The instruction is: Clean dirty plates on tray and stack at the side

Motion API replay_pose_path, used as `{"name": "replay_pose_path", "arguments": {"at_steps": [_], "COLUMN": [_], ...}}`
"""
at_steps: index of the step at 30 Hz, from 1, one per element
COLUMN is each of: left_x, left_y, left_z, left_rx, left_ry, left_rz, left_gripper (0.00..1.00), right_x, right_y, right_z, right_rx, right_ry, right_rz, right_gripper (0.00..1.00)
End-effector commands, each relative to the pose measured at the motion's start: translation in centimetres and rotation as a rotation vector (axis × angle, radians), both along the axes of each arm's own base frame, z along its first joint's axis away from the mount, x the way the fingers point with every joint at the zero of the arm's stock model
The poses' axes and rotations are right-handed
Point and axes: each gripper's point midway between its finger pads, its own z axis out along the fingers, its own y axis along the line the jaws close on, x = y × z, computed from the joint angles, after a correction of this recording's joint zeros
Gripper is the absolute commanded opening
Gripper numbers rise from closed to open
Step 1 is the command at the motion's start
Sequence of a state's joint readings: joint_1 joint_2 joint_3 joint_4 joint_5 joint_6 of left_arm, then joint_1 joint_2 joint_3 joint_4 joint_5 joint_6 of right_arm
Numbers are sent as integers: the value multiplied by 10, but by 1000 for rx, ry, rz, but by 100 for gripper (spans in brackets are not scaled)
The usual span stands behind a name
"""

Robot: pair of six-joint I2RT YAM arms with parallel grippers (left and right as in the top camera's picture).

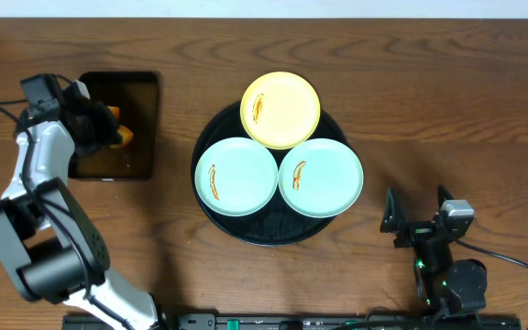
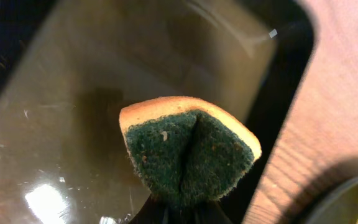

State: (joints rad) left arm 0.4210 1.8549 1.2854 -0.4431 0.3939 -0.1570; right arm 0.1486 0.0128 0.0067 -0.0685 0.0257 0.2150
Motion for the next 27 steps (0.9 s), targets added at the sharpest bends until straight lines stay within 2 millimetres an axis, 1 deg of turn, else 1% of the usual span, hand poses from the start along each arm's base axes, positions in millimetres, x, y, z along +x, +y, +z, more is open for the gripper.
{"name": "replay_pose_path", "arguments": {"at_steps": [1,4,5,8,10,11,12,14,16,18,19,20,22,23,24,25,26,27], "left_x": [14,13,12,4,-2,-3,-3,-1,3,5,5,3,-1,-2,-2,-1,0,3], "left_y": [8,8,7,4,1,1,1,2,4,8,11,15,16,15,13,11,10,6], "left_z": [77,133,156,217,246,248,247,227,187,138,111,79,48,41,41,47,57,75], "left_rx": [70,128,154,228,266,268,267,246,203,165,157,141,92,62,39,12,-10,-45], "left_ry": [-183,-307,-363,-522,-598,-602,-600,-554,-459,-340,-270,-185,-104,-90,-97,-120,-153,-205], "left_rz": [-5,-5,-6,-6,-4,-4,-5,-4,-4,4,6,11,15,10,3,-7,-19,-35], "left_gripper": [7,7,7,8,7,7,8,7,8,8,8,8,7,8,7,7,7,7], "right_x": [0,0,0,0,0,0,0,0,0,0,0,0,0,0,0,0,0,0], "right_y": [-2,-3,-3,-2,-3,-3,-2,-2,-3,-3,-3,-3,-3,-3,-2,-3,-3,-3], "right_z": [-1,-1,-1,-1,-1,-1,-1,-1,-1,-1,-1,-1,-1,-1,-1,-1,-1,-1], "right_rx": [-15,-15,-15,-15,-15,-15,-15,-15,-15,-15,-15,-15,-15,-15,-14,-15,-15,-15], "right_ry": [3,3,3,3,3,3,3,3,3,3,3,3,3,3,3,3,3,3], "right_rz": [-9,-9,-9,-9,-9,-9,-9,-9,-9,-9,-9,-9,-9,-9,-9,-9,-9,-9], "right_gripper": [99,99,99,99,99,99,99,99,99,99,99,99,99,99,99,99,99,99]}}
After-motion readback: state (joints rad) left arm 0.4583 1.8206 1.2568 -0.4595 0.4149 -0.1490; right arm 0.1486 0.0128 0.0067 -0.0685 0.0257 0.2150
